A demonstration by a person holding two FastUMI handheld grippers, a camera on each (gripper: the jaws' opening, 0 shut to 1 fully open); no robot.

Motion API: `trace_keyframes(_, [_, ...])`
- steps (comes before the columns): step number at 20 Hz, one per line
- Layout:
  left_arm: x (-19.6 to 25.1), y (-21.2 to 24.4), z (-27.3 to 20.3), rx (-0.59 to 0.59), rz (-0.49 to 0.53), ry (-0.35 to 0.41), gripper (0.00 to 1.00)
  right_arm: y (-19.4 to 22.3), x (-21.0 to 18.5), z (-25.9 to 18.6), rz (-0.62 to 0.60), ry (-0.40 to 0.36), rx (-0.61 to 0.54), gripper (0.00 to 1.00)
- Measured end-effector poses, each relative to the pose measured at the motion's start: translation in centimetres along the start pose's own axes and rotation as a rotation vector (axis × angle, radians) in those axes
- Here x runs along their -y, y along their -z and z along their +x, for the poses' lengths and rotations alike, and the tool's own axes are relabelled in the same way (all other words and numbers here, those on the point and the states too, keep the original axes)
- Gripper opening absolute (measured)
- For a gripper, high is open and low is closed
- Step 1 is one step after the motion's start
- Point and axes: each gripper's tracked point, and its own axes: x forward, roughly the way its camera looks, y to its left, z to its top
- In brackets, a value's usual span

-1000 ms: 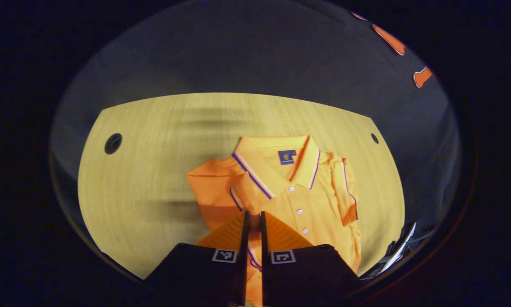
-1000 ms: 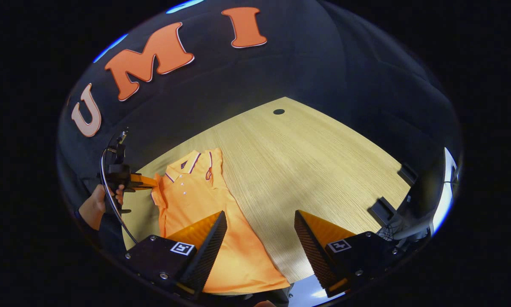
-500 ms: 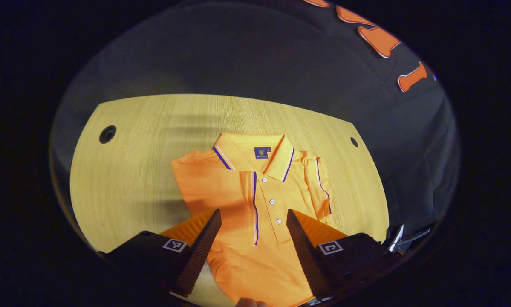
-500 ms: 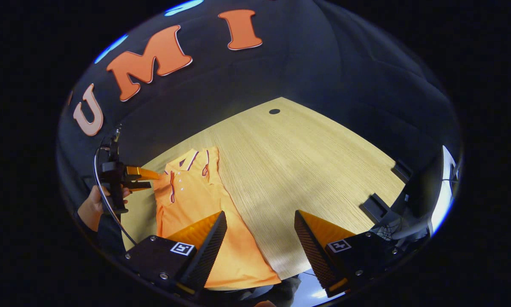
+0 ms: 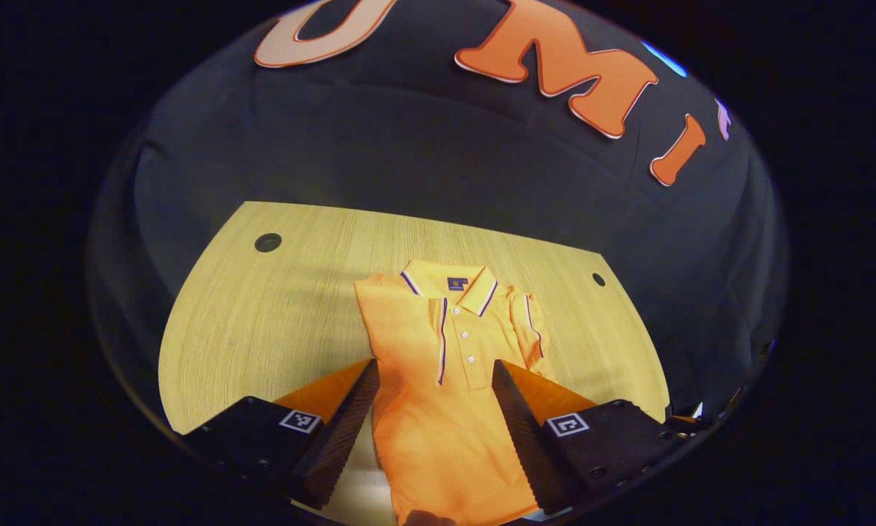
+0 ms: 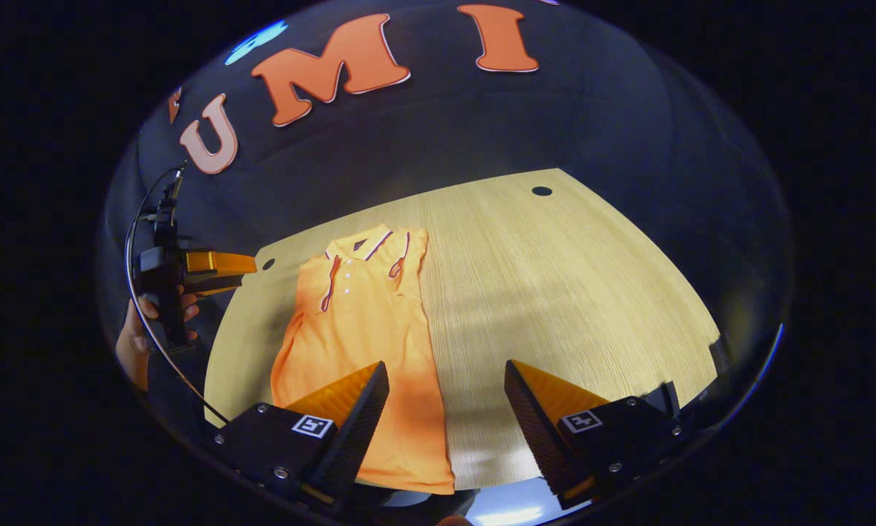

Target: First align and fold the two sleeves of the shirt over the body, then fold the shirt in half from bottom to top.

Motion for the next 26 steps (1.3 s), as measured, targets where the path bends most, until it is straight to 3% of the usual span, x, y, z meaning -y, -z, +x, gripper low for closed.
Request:
trace_keyframes(8, [-0.5, 7.2, -7.6, 0.039, 0.091, -0.139, 0.96, 4.3, -0.8, 0.4, -0.150, -0.112, -0.083, 0.97])
trace_keyframes(18, [-0.7, 21.0, -10.3, -0.057, 0.123, -0.177, 0.96, 12.7, -0.1, 0.3, -0.255, -0.168, -0.215, 0.98])
trace_keyframes(26, [-1.8, 30.7, -10.2, -0.194, 0.170, -0.208, 0.96, 18.4, 0.1, 0.4, -0.314, -0.158, -0.297, 0.98])
